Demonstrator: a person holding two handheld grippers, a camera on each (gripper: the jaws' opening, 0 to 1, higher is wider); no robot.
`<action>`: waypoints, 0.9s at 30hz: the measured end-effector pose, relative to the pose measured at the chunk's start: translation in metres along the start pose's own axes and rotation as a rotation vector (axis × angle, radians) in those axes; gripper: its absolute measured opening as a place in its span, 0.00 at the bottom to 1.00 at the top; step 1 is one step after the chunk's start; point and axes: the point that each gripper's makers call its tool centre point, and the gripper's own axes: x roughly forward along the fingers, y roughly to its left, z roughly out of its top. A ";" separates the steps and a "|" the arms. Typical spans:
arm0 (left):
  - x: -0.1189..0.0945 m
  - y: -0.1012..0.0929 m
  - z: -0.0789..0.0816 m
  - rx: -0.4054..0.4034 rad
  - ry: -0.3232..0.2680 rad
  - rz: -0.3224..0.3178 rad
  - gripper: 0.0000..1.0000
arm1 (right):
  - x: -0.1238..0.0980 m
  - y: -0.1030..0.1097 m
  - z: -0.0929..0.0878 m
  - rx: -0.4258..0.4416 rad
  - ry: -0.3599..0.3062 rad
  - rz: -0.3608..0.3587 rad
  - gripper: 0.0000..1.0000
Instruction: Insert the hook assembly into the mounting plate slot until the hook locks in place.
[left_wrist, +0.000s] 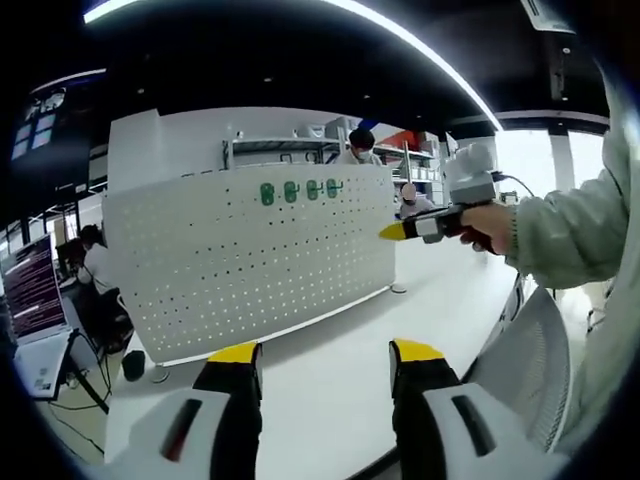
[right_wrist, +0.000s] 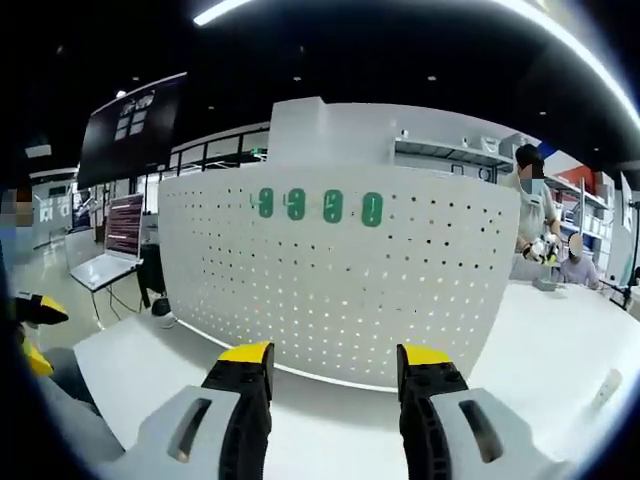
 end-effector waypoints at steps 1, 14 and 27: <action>0.000 -0.001 0.001 0.001 -0.001 -0.002 0.53 | -0.006 0.003 -0.003 0.001 0.003 0.008 0.48; 0.004 -0.004 0.009 0.014 -0.018 0.000 0.52 | -0.076 0.003 -0.010 0.034 -0.015 0.036 0.48; 0.008 -0.002 0.012 0.013 -0.027 0.014 0.52 | -0.106 0.011 -0.025 0.034 0.011 0.069 0.48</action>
